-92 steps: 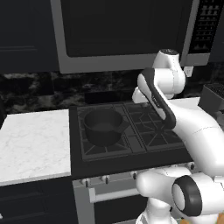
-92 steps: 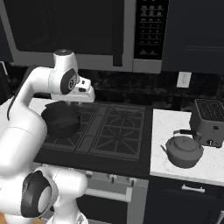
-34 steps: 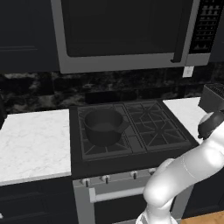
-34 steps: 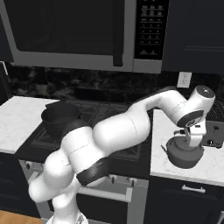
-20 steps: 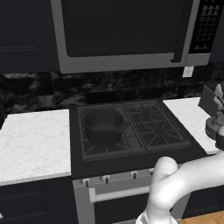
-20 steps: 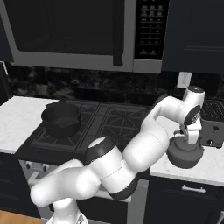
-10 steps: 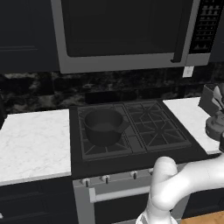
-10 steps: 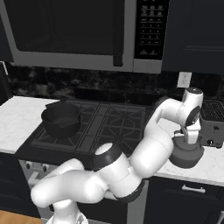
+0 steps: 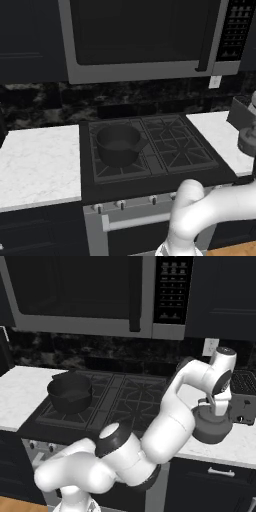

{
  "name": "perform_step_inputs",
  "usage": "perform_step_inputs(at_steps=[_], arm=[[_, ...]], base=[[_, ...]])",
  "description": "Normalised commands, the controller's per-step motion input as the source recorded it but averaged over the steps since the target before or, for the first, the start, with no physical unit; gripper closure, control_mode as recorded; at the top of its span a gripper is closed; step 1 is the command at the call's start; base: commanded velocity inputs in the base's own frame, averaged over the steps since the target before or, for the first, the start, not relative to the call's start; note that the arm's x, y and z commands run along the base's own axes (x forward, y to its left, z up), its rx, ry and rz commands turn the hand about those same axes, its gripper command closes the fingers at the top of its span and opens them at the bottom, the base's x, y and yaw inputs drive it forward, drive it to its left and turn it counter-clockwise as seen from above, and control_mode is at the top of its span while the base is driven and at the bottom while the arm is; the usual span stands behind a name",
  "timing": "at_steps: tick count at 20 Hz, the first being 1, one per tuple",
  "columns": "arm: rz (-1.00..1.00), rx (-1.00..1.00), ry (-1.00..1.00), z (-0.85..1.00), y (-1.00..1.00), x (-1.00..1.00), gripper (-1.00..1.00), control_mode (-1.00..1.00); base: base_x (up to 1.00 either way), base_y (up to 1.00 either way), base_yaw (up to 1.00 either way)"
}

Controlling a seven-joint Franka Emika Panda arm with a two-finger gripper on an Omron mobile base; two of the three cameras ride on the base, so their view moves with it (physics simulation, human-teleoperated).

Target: Pick the kettle from the counter and place it on a stove burner. Then turn the burner on.

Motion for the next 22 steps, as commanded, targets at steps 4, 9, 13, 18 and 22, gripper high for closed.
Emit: perform_step_inputs(at_steps=[4,9,13,18,22], arm=[[0.06,-0.03,-0.18,0.67,0.54,-0.52,1.0,-1.0],[0.19,-0.07,-0.06,0.6,0.97,-0.33,1.0,-1.0],[0.17,-0.06,-0.14,0.14,1.0,-0.19,1.0,-1.0],[0.11,0.07,-0.26,-0.18,0.89,-0.01,1.0,-1.0],[0.01,0.09,-0.3,-0.1,0.79,0.0,1.0,-1.0]], base=[[0.0,0.0,0.0],[0.0,0.0,0.0],[0.0,0.0,0.0],[0.0,0.0,0.0],[0.0,0.0,0.0]])
